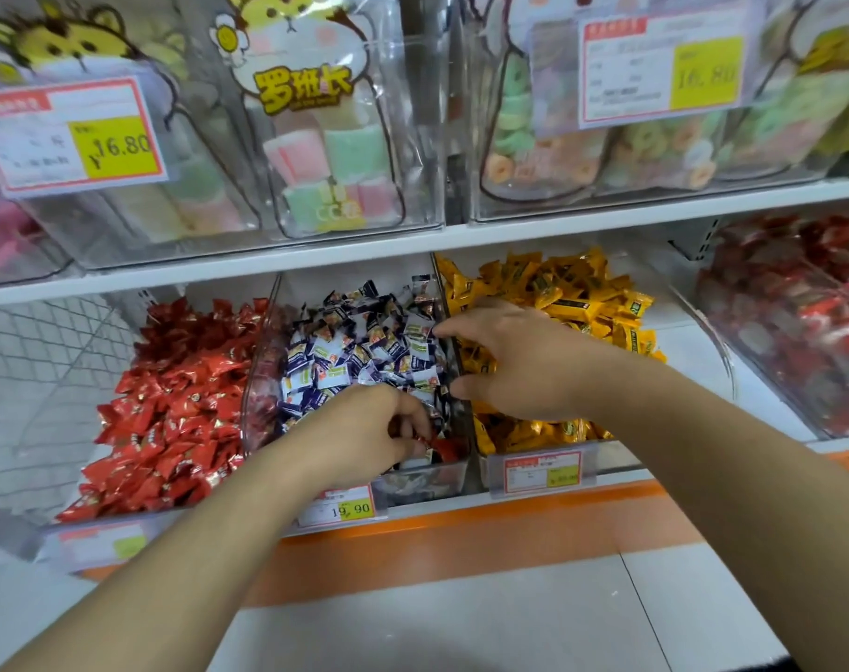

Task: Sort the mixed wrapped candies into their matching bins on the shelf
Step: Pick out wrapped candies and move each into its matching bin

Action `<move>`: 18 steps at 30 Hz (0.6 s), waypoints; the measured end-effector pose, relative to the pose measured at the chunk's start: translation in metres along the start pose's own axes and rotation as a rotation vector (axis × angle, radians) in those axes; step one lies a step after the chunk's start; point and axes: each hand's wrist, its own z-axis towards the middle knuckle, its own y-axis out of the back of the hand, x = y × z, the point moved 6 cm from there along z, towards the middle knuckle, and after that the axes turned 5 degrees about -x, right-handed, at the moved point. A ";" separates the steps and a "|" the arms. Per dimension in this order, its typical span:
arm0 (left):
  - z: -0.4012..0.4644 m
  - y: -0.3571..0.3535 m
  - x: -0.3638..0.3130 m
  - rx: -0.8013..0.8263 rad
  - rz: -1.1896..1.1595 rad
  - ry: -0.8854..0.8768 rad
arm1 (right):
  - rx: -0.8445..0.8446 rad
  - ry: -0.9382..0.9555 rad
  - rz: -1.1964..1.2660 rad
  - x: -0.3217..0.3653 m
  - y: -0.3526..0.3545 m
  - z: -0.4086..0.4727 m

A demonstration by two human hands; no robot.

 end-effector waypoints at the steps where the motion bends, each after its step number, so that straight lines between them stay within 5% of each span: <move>1: -0.001 0.000 0.001 -0.015 -0.015 0.005 | 0.001 -0.002 0.001 0.000 0.000 0.000; 14: -0.049 0.076 0.020 -0.620 -0.437 0.008 | 0.015 -0.009 -0.021 0.007 0.002 -0.004; 18: -0.071 0.118 0.061 -0.829 -0.470 0.163 | 0.009 -0.010 -0.012 0.007 0.001 -0.004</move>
